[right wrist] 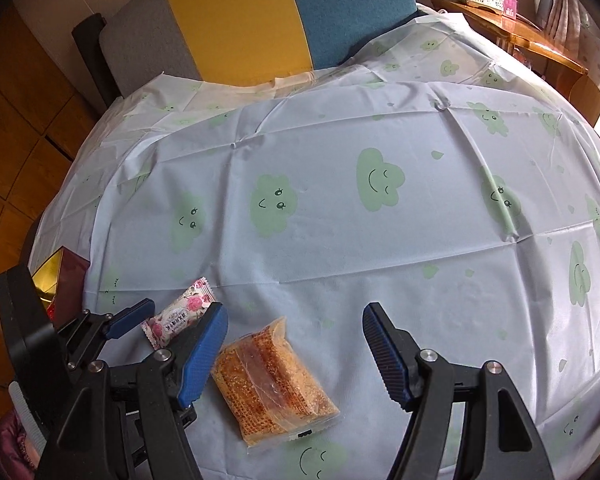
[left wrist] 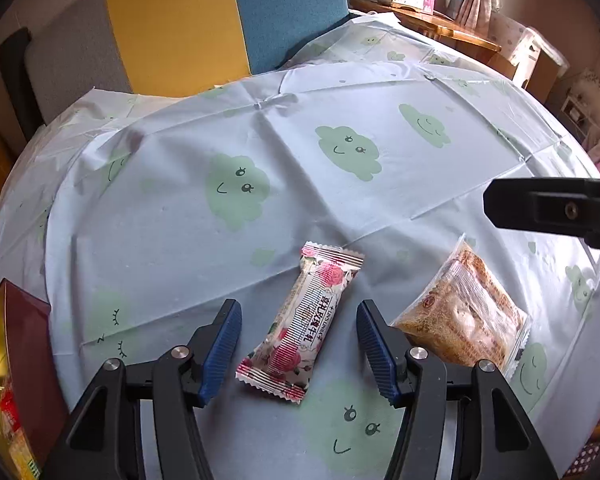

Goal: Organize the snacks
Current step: 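Grasp the pink-wrapped candy bar with the left gripper, then lift the candy bar with the left gripper while the right gripper grasps the orange pastry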

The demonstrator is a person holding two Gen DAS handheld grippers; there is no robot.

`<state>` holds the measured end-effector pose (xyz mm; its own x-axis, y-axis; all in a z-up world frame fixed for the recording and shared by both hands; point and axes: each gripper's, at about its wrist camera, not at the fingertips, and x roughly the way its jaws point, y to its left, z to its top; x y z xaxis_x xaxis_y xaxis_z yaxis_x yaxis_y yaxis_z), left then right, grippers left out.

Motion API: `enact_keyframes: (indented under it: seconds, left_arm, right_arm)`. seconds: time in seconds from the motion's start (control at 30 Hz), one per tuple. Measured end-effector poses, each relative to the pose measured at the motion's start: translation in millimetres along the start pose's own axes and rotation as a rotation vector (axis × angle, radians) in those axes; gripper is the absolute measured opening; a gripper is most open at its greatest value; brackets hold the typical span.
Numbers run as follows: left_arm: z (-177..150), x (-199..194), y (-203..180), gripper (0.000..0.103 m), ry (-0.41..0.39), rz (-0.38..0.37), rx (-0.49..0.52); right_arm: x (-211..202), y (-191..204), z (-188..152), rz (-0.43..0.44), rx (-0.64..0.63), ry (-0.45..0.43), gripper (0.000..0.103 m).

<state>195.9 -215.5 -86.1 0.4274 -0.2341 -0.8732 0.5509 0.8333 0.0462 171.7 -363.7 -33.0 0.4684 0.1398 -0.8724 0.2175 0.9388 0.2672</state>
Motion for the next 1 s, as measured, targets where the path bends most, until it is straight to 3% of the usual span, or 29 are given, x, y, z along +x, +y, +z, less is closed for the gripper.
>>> enact_keyframes:
  seconds: [0.03,0.1,0.3,0.47,0.7,0.9,1.0]
  left_arm:
    - [-0.4,-0.8,-0.3,0.041,-0.012,0.003,-0.005]
    - [-2.3,-3.6,-1.5,0.021,-0.029,0.002,-0.013]
    - [-26.0,-16.7,1.6,0.02,-0.048,0.0,-0.088]
    - [-50.9,-31.6,3.8,0.02,-0.043,0.041,-0.145]
    - [-70.7,-40.9,7.6,0.022,-0.057,0.046,-0.19]
    - [-76.2,-41.3,5.9,0.022,-0.087,0.055,-0.186]
    - [-77.0,-42.0,5.9,0.022,-0.093,0.059,-0.186]
  right_arm:
    - [0.1,0.5,0.2,0.004,-0.002,0.0,0.071]
    - [0.8,2.5,0.1,0.009,-0.012,0.005,0.071]
    - [5.2,15.8,-4.2,0.012,-0.092,0.026,0.066]
    - [13.1,23.7,-9.3,0.0,-0.147,0.061,0.065]
    - [15.1,33.6,-15.6,0.088,-0.217,0.108,0.066]
    - [30.0,40.4,-25.3,0.016,-0.294,0.165,0.068]
    - [33.8,40.7,-27.9,0.021,-0.3,0.182,0.069]
